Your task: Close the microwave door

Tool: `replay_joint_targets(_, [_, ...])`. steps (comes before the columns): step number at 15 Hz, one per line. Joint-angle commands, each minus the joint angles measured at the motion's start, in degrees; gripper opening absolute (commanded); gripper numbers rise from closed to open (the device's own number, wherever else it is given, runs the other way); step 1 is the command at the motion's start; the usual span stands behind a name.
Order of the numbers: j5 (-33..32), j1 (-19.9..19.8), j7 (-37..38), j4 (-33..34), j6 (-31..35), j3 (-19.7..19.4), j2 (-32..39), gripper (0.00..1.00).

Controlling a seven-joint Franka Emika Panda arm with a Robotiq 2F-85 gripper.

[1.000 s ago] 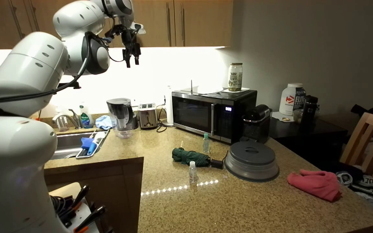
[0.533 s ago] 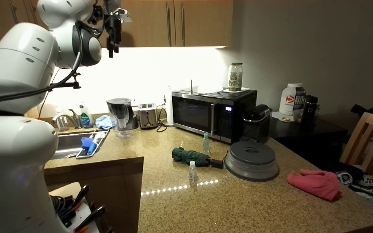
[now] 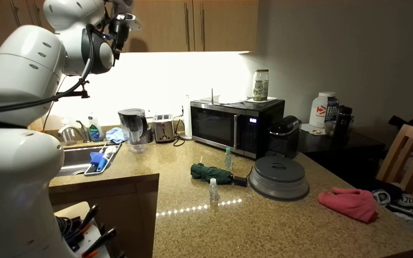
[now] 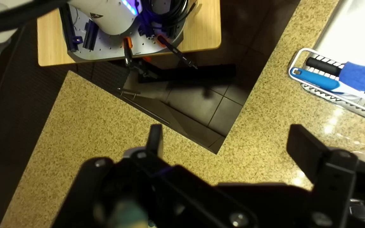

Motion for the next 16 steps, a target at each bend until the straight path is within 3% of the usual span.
replay_joint_targets(1, [3.94, -4.26, 1.91, 0.97, -2.20, 1.54, 4.12, 1.00])
replay_joint_targets(11, [6.40, -11.61, -2.32, 0.37, -7.52, 3.21, 13.32, 1.00])
replay_joint_targets(16, [18.03, -14.44, 1.59, -1.49, -5.28, 7.76, 17.66, 1.00])
